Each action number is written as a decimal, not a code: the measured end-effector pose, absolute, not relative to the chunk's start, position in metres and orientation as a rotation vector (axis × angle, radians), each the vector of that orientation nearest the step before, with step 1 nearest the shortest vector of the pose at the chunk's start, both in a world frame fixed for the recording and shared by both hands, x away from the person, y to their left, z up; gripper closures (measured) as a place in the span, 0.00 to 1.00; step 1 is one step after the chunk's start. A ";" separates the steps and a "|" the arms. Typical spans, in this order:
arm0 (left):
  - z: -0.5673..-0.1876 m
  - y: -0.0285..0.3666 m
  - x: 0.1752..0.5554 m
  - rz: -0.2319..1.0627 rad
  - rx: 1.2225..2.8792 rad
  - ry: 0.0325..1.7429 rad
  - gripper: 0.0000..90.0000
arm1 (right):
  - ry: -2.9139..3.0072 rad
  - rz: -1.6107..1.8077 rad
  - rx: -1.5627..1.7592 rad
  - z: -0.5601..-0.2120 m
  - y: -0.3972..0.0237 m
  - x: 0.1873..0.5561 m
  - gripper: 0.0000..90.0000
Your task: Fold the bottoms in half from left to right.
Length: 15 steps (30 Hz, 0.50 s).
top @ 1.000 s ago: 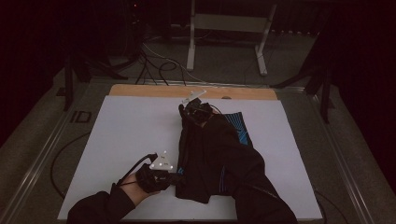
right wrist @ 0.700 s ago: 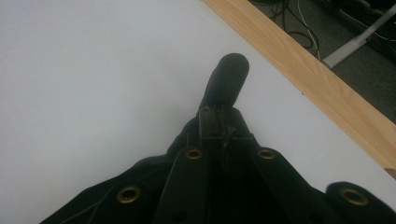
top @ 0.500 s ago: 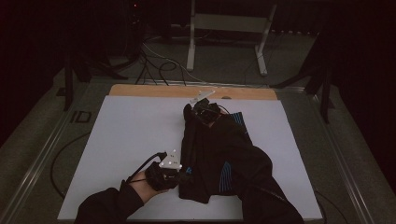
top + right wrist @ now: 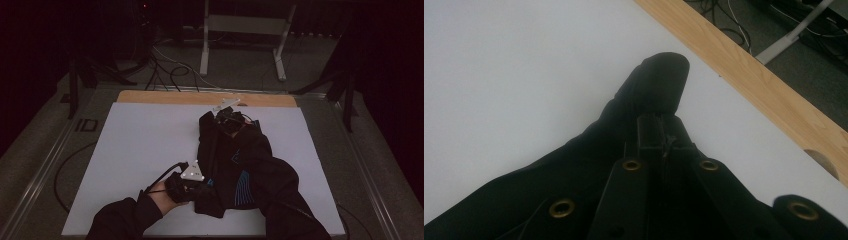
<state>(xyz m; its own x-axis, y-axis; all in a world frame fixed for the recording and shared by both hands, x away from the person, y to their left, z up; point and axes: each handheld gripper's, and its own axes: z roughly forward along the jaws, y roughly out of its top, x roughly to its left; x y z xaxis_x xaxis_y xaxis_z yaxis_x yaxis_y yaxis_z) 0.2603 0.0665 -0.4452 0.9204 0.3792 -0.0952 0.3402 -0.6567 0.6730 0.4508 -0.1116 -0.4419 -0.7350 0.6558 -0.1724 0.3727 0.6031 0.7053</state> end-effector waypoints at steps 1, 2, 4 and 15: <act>-0.445 0.065 0.261 0.071 2.343 0.501 0.95 | 2.414 0.926 0.816 -0.442 -0.114 0.451 0.99; -0.445 0.063 0.261 0.069 2.341 0.499 0.95 | 2.413 0.926 0.820 -0.441 -0.116 0.451 0.99; -0.444 0.060 0.262 0.071 2.343 0.487 0.95 | 2.407 0.928 0.828 -0.441 -0.119 0.451 0.99; -0.446 0.044 0.267 0.060 2.328 0.469 0.95 | 2.377 0.917 0.882 -0.441 -0.145 0.452 0.99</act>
